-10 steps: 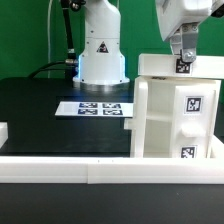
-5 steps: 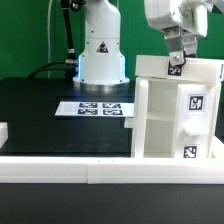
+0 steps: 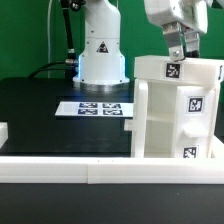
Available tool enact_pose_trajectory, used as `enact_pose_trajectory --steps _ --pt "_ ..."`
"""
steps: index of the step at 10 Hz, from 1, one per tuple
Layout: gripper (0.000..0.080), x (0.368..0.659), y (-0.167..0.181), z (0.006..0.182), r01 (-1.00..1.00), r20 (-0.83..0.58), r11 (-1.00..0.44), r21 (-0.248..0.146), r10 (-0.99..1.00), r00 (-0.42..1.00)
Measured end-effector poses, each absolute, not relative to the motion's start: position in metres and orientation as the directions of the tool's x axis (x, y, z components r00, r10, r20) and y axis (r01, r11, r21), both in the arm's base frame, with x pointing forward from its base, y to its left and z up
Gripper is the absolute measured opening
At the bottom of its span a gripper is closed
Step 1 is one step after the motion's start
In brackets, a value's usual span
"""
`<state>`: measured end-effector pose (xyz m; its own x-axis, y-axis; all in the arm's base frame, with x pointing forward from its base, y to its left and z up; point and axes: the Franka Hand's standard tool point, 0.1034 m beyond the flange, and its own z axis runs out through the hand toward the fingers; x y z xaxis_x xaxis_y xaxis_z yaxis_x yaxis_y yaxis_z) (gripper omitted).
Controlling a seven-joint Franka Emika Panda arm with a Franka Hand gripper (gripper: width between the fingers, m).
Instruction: Assemble cabinet
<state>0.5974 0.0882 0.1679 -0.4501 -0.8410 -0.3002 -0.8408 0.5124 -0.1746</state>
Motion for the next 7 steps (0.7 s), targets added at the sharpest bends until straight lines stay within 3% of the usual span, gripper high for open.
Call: enact_pose_trajectory --steps 3,5,7 --pt "0.0795 0.6024 0.0905 0.1835 -0.842 -0.324 0.502 -0.195 -0.844 -0.428" --pt "0.0797 0.6027 0.0914 0.1831 -0.863 -0.316 0.459 -0.211 -0.867 -0.384" --pt "0.0797 0.6009 0.0938 0.1834 -0.944 -0.283 0.268 -0.194 -0.936 -0.208"
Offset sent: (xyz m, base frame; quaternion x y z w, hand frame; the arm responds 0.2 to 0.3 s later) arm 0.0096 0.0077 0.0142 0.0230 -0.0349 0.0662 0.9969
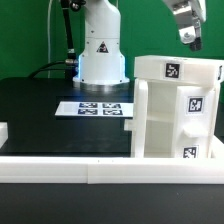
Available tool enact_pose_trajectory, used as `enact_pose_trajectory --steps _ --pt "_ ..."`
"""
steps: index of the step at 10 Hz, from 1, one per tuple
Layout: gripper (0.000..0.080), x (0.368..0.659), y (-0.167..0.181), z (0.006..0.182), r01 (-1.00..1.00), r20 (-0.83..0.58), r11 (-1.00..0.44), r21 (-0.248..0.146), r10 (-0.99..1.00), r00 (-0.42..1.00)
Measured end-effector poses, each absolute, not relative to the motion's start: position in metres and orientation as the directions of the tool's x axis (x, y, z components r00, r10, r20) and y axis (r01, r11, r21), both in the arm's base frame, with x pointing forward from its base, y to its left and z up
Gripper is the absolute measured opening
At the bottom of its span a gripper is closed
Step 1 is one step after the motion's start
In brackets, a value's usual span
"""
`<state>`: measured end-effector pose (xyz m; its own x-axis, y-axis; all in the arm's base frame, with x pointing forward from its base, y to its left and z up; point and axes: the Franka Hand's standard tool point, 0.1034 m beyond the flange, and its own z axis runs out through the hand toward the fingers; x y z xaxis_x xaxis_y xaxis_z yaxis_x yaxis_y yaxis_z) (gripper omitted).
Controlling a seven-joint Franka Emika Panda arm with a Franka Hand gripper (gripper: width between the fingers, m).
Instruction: Assemble cabinet
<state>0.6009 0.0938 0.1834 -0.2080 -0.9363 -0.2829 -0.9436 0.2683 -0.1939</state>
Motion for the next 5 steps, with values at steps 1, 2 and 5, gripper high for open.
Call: enact_pose_trajectory --steps 1,2,5 --pt "0.0797 0.6046 0.0946 0.1863 -0.967 -0.254 0.118 -0.224 -0.965 -0.06" --pt "0.0797 0.6051 0.0961 0.1861 -0.971 -0.235 0.013 -0.238 -0.971 0.044" --pt "0.0797 0.6083 0.0916 0.185 -0.915 -0.158 -0.279 -0.291 -0.93 0.333"
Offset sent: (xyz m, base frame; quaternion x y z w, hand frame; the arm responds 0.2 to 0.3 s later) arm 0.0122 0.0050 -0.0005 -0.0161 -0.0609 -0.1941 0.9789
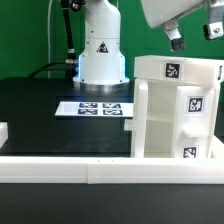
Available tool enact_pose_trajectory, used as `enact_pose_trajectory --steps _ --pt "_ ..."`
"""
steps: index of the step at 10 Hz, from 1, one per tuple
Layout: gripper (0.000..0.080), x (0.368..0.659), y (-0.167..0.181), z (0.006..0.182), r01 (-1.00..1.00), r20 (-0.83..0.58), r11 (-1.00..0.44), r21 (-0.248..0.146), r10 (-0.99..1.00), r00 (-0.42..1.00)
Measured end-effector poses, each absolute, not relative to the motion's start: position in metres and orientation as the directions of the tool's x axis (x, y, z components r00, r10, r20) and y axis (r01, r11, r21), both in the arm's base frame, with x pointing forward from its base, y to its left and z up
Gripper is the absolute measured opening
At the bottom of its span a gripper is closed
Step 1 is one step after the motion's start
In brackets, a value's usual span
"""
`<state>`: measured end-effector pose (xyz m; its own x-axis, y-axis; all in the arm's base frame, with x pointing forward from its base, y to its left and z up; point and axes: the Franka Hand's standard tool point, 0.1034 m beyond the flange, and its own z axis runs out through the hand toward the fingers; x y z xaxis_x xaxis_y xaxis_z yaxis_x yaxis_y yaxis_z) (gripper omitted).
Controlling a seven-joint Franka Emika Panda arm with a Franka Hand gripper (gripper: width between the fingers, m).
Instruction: Assemble cabinet
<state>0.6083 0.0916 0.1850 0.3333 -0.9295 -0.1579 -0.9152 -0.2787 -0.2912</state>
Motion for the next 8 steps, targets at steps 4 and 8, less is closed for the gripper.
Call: enact_pose_trajectory --steps 4,8 --pt "0.0797 0.6058 0.0926 0.1863 -0.704 -0.025 -0.667 -0.246 -0.721 0.692" --pt "0.0797 0.6056 0.0948 0.1875 -0.361 0.039 -0.916 -0.175 -0.373 0.927"
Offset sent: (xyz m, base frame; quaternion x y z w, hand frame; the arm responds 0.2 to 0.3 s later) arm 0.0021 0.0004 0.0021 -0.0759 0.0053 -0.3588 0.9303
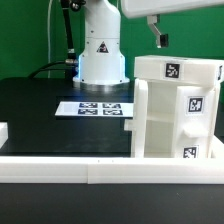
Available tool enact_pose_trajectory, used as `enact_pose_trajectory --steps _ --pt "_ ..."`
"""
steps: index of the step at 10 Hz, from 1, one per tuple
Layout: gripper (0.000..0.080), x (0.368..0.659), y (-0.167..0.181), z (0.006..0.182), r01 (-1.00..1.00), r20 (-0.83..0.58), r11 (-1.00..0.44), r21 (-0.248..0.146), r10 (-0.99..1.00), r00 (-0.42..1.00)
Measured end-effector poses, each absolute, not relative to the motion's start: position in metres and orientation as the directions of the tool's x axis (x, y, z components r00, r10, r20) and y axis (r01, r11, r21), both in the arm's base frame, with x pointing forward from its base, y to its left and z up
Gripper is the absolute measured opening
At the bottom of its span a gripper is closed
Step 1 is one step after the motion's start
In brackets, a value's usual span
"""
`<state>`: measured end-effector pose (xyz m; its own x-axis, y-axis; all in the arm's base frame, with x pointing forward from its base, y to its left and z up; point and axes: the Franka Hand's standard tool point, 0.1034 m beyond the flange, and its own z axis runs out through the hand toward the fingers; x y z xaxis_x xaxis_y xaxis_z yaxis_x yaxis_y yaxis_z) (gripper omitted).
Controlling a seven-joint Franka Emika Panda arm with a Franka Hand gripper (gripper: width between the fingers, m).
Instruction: Assemble cabinet
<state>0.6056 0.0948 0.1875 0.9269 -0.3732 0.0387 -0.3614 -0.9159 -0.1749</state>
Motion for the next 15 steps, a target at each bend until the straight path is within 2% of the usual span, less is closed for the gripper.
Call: enact_pose_trajectory --steps 3,6,10,13,15 --pt "0.0797 0.606 0.093 0.187 -0.15 0.078 -0.975 -0.162 -0.164 0.983" --pt "0.0797 0.605 0.094 0.186 0.132 0.112 -0.985 -0.114 0.119 0.987" --pt "0.0797 0.604 0.09 0.178 0.468 0.114 -0.883 -0.035 0.461 0.88" --pt "0.0797 0.599 0.087 0.169 0.638 0.104 -0.77 -0.005 0.634 0.766" --pt "0.0797 0.595 0.085 0.162 0.657 0.103 -0.754 0.002 0.654 0.75"
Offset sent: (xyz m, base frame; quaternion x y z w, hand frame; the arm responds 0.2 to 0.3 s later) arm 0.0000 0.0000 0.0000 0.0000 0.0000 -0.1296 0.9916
